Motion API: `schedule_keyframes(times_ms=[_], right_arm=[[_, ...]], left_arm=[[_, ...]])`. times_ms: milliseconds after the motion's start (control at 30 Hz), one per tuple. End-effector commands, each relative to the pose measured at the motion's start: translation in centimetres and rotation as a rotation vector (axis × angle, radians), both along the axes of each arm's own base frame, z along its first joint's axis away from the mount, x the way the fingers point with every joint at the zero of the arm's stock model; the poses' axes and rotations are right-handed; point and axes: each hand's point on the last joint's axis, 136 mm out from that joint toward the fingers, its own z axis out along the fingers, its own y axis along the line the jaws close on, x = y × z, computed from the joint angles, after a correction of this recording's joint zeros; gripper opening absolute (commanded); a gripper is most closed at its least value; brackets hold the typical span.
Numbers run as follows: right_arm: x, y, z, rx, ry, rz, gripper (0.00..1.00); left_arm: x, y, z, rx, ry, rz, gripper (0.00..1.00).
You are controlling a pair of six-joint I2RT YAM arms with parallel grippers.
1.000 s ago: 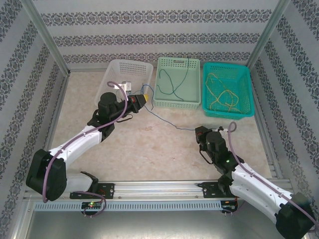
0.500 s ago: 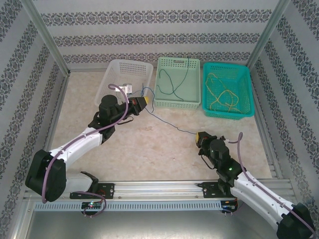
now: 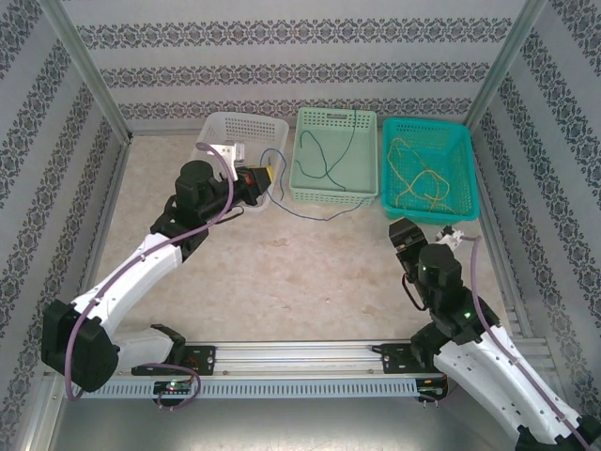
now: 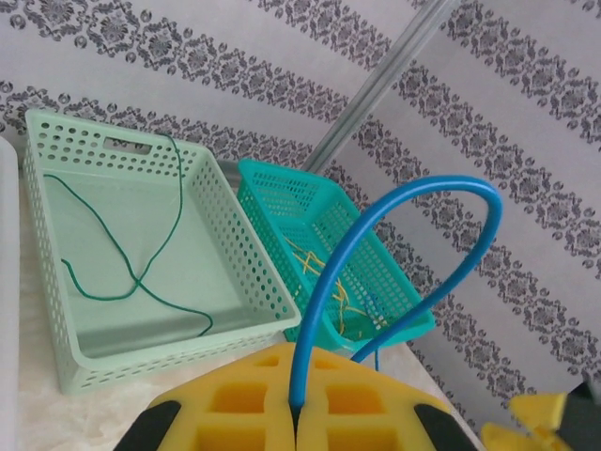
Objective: Untangle the cables
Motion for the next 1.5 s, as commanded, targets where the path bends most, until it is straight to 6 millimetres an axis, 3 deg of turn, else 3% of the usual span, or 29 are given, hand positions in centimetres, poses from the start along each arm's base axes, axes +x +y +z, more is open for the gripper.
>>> schedule_keyframes(times_ms=[0,167,333,400,533,767,1233,1333,1467], right_arm=[[0.7,1.5,1.7,-0.23,-0.034,0.141,0.62],[3.0,7.1,6.3,-0.373,-0.078,0.407,0.61],[4.8,15.0,9.6,-0.388,-0.215,0.68,0.58],[5.0,17.4,10.3,-0.371,-0.261,0.746,0.58],[5.3,20.1,9.5,-0.345,-0.25,0.837,0.58],[5.0,22.1,9.6,-0.31,-0.317,0.87,0.58],[6.6,23.7,6.3,-0.297,-0.243,0.889,0.46],[6.5,23.7,6.0,-0.298,-0.236,0.894,0.37],[6.4,23.0,5.2,-0.325,-0.202,0.89,0.08]], left_arm=[[-1.4,-1.1,-1.2,0.08,0.058,-0.127,0.0],[-2.9,-2.3,-1.7,0.115,0.112,-0.237,0.0],[-4.5,-3.6,-1.9,0.119,0.143,-0.343,0.0],[-4.7,-3.8,-2.1,0.118,0.157,-0.355,0.0],[-4.3,-3.6,-2.5,0.125,0.167,-0.331,0.0],[-3.3,-4.1,-1.7,0.084,0.153,-0.323,0.0],[-2.5,-3.8,-0.6,0.034,0.121,-0.265,0.0],[-2.3,-3.7,-0.7,0.037,0.123,-0.251,0.0],[-2.3,-3.3,-0.9,0.06,0.118,-0.233,0.0]])
